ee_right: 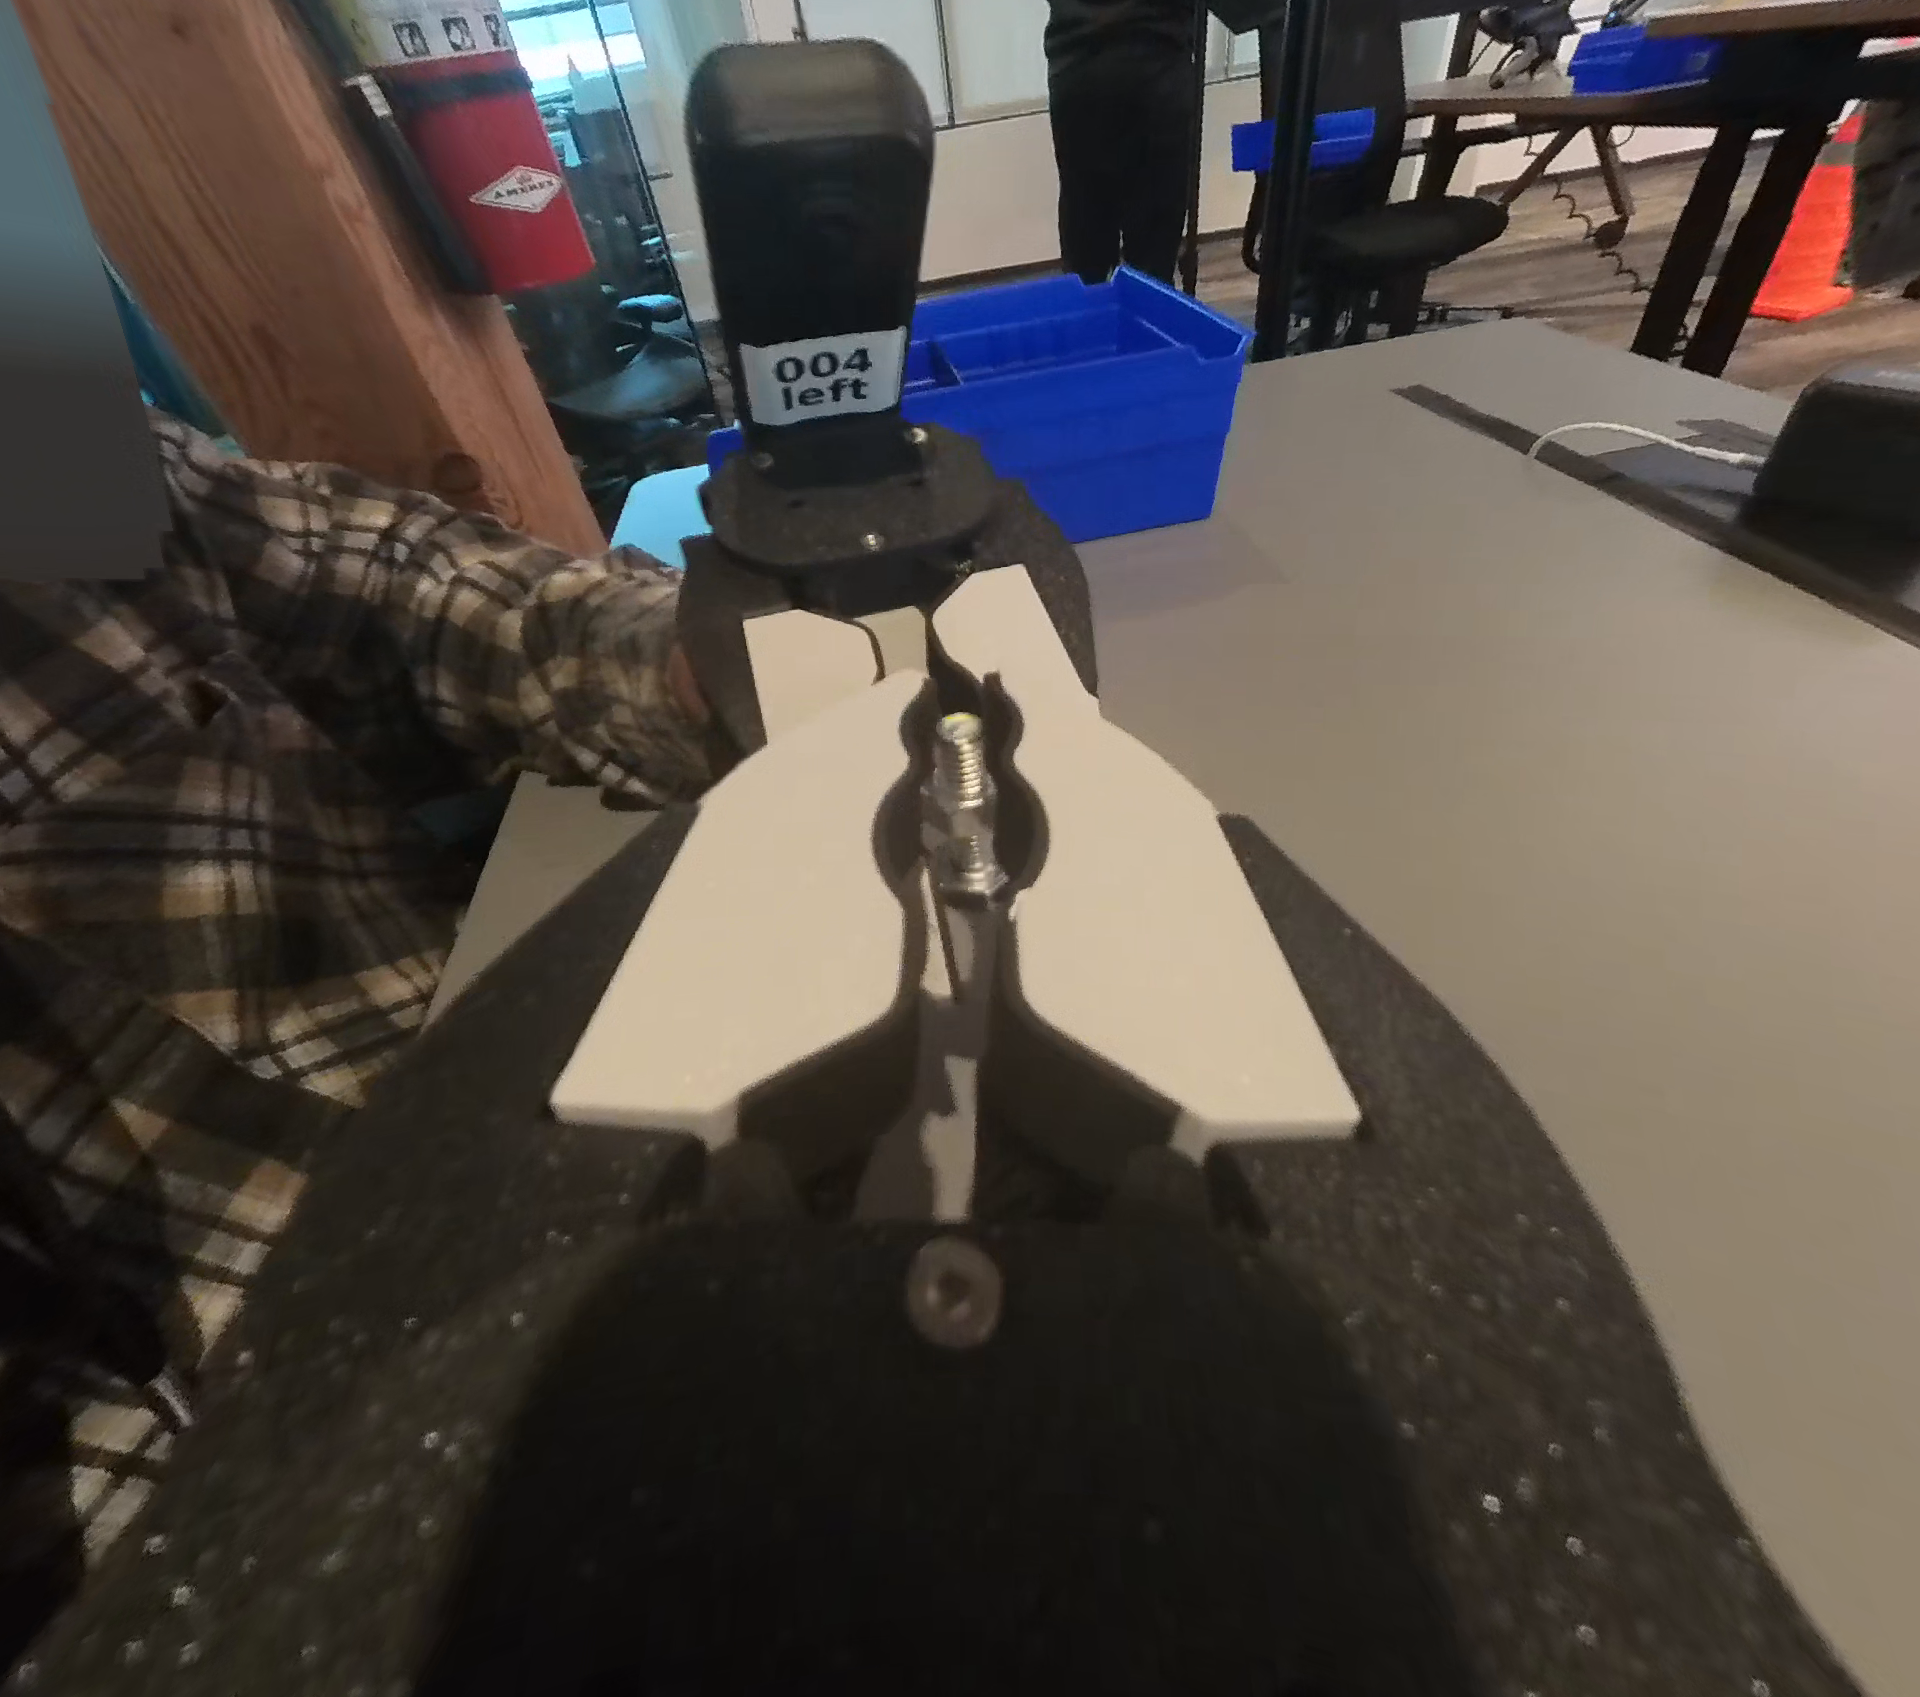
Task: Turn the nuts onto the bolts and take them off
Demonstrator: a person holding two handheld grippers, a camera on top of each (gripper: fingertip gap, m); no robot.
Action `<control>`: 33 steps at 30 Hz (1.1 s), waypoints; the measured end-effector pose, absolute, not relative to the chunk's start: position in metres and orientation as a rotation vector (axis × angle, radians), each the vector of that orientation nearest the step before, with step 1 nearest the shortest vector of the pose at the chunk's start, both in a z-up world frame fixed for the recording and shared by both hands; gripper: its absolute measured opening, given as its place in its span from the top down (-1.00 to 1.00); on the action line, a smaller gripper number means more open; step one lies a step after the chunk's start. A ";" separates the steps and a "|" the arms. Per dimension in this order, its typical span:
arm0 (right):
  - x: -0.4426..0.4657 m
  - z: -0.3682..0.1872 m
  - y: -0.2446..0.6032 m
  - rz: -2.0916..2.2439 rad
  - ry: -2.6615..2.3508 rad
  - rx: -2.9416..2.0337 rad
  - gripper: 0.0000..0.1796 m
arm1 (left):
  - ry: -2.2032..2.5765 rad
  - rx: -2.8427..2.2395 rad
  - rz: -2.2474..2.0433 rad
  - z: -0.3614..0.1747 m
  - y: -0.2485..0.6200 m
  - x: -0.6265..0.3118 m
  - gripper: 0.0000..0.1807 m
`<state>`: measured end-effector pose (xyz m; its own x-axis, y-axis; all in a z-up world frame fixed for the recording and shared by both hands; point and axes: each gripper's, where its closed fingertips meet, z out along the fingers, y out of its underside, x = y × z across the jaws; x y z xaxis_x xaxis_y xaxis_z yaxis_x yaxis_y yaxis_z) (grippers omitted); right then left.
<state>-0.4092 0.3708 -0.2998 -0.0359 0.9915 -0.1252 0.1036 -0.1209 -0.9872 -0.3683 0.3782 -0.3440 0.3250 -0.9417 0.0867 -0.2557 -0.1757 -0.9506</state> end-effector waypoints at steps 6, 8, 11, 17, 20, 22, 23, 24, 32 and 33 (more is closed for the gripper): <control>-0.404 -0.302 0.368 1.219 -1.292 -1.320 0.91 | 1.121 -1.648 -0.905 -0.346 0.375 -0.364 0.80; -0.404 -0.301 0.367 1.200 -1.299 -1.303 0.88 | 1.121 -1.645 -0.908 -0.345 0.375 -0.364 0.80; -0.405 -0.304 0.368 1.165 -1.313 -1.327 0.73 | 1.106 -1.637 -0.919 -0.342 0.376 -0.365 0.80; -0.405 -0.305 0.369 1.191 -1.296 -1.336 0.90 | 1.107 -1.628 -0.924 -0.340 0.375 -0.366 0.80; -0.401 -0.298 0.372 1.240 -1.239 -1.360 0.91 | 1.071 -1.611 -0.987 -0.335 0.374 -0.365 0.80; -0.386 -0.282 0.381 1.222 -1.171 -1.348 0.90 | 1.050 -1.617 -1.000 -0.335 0.376 -0.367 0.63; -0.374 -0.271 0.388 1.199 -1.139 -1.345 0.90 | 1.036 -1.625 -0.998 -0.337 0.378 -0.368 0.51; -0.357 -0.260 0.397 1.159 -1.113 -1.353 0.90 | 1.025 -1.632 -1.003 -0.338 0.380 -0.369 0.40; -0.071 -0.214 0.515 0.334 -0.740 -1.802 0.90 | 1.004 -1.602 -1.044 -0.337 0.378 -0.367 0.09; -0.030 -0.223 0.524 0.255 -0.676 -1.895 0.90 | 1.013 -1.599 -1.041 -0.338 0.377 -0.365 0.09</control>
